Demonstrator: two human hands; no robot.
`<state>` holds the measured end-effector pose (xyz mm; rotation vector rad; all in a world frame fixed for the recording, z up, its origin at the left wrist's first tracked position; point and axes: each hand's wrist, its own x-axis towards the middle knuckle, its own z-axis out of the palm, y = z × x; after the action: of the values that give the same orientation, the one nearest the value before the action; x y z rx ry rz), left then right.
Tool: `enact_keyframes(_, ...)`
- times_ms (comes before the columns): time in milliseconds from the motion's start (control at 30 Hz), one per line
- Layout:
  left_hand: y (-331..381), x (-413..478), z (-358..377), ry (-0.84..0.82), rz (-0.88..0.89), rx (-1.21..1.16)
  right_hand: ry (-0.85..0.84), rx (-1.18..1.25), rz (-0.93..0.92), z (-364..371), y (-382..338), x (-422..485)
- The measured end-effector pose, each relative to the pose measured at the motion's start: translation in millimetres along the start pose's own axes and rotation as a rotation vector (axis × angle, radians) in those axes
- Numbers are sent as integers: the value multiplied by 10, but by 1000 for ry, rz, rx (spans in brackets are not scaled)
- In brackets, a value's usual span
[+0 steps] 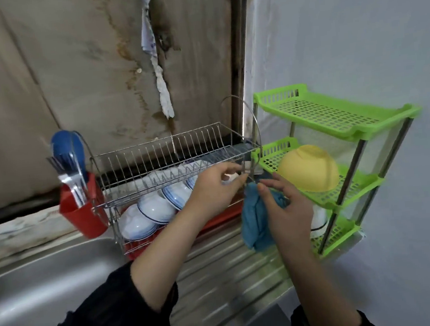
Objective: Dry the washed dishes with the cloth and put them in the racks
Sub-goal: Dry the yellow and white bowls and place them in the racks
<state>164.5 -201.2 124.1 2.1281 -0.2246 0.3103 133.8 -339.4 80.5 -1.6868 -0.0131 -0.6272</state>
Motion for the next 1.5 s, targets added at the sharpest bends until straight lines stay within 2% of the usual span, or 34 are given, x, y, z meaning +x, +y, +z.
enact_keyframes(167,-6,-566,-644,131,-87,-17,-73,186,-28,360,-424,-394)
enact_keyframes(500,-134,-2017,-1972,493,-229,16,-445,406,-109,1221,-1302,-1525)
enact_keyframes(633,-266,-2669,-2301,587,-341,-106,-570,515,-100,1521,-1516,-2039)
enact_keyframes(733,-359,-3119,-2479,623,-357,-134,-695,530,-91,1700,-1674,-2431)
enact_keyframes(867,-363,-3646,-2748,751,-381,-150,-808,573,-129,1894,-1949,-2959)
enact_keyframes(1033,-335,-4314,-3115,898,-460,-58,-929,637,-159,2161,-2222,-3594)
enact_keyframes(1233,-449,-5233,-3551,1077,-647,223,-985,655,-219,2575,-2452,-4300)
enact_keyframes(1367,-598,-5733,-3752,1073,-788,329,-1002,623,-250,2851,-2517,-4671)
enact_keyframes(1500,-837,-6011,-3913,1011,-917,404,-1067,469,-226,3108,-2443,-4922)
